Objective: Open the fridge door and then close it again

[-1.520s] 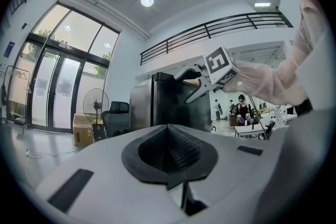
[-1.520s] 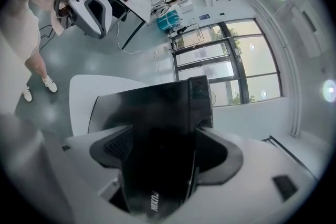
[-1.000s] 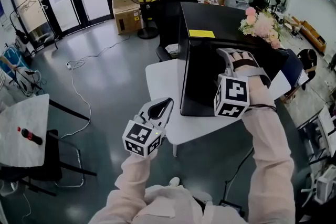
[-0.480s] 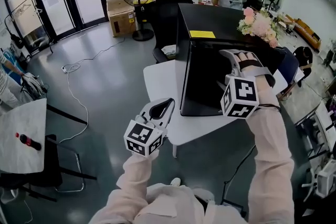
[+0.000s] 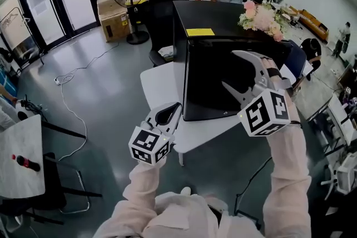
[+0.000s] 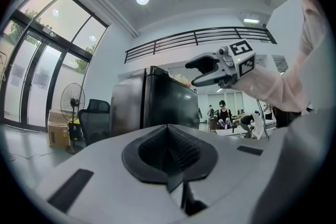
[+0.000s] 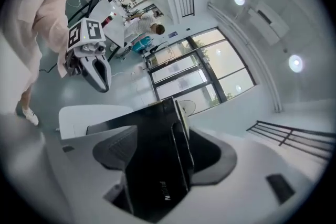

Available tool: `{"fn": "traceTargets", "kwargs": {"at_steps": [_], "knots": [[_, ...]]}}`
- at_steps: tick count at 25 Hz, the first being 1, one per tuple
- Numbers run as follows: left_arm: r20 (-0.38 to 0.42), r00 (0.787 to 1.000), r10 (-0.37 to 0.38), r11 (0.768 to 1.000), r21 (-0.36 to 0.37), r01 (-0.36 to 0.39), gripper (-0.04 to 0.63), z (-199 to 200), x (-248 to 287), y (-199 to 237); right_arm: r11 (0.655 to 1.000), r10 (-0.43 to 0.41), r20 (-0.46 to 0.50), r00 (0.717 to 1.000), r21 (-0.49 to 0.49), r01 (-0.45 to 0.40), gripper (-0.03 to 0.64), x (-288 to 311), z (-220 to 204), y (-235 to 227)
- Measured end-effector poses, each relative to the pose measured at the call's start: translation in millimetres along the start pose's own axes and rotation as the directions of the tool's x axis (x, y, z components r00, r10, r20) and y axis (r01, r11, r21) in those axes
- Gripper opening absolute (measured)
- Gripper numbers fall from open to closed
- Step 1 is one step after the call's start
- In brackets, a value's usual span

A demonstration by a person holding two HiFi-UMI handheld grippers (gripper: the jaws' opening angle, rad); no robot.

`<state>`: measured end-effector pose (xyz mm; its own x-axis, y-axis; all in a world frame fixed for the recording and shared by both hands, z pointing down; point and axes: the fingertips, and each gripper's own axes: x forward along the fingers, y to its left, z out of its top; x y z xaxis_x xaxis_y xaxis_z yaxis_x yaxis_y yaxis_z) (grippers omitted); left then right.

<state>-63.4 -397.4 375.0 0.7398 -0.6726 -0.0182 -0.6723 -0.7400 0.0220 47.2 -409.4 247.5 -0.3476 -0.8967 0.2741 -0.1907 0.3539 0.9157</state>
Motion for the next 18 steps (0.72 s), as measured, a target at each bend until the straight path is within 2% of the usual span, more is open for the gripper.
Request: {"fn": "traceTargets", "kwargs": {"at_steps": [4, 8, 10, 13, 15, 18], "knots": [[0.000, 1.000, -0.021, 1.000, -0.001, 0.021, 0.011, -0.5, 4.8, -4.4, 0.977, -0.105, 0.042, 0.994, 0.193, 0.095, 0.276, -13.1, -12.8, -5.5], [0.003, 1.000, -0.028, 1.000, -0.003, 0.028, 0.011, -0.3, 8.2, -7.6, 0.906, -0.169, 0.082, 0.982, 0.404, 0.122, 0.256, -21.5, -27.2, 3.0], [0.007, 0.999, -0.031, 1.000, 0.002, 0.031, 0.012, 1.0, 10.3, -10.1, 0.842, -0.188, 0.111, 0.976, 0.529, 0.102, 0.242, -27.5, -33.3, 11.9], [0.014, 0.999, -0.038, 0.999, 0.007, 0.038, 0.012, 2.7, 11.8, -15.1, 0.711, -0.243, 0.158, 0.957, 0.701, 0.064, 0.207, -40.1, -38.2, 25.3], [0.017, 0.999, -0.038, 0.999, 0.003, 0.038, 0.012, 2.5, 11.1, -17.2, 0.628, -0.279, 0.166, 0.946, 0.776, 0.049, 0.169, -46.3, -39.2, 38.2], [0.017, 0.999, -0.039, 0.999, -0.006, 0.039, 0.011, -0.4, 10.4, -20.9, 0.557, -0.299, 0.146, 0.943, 0.829, 0.048, 0.131, -49.2, -39.8, 67.2]]}}
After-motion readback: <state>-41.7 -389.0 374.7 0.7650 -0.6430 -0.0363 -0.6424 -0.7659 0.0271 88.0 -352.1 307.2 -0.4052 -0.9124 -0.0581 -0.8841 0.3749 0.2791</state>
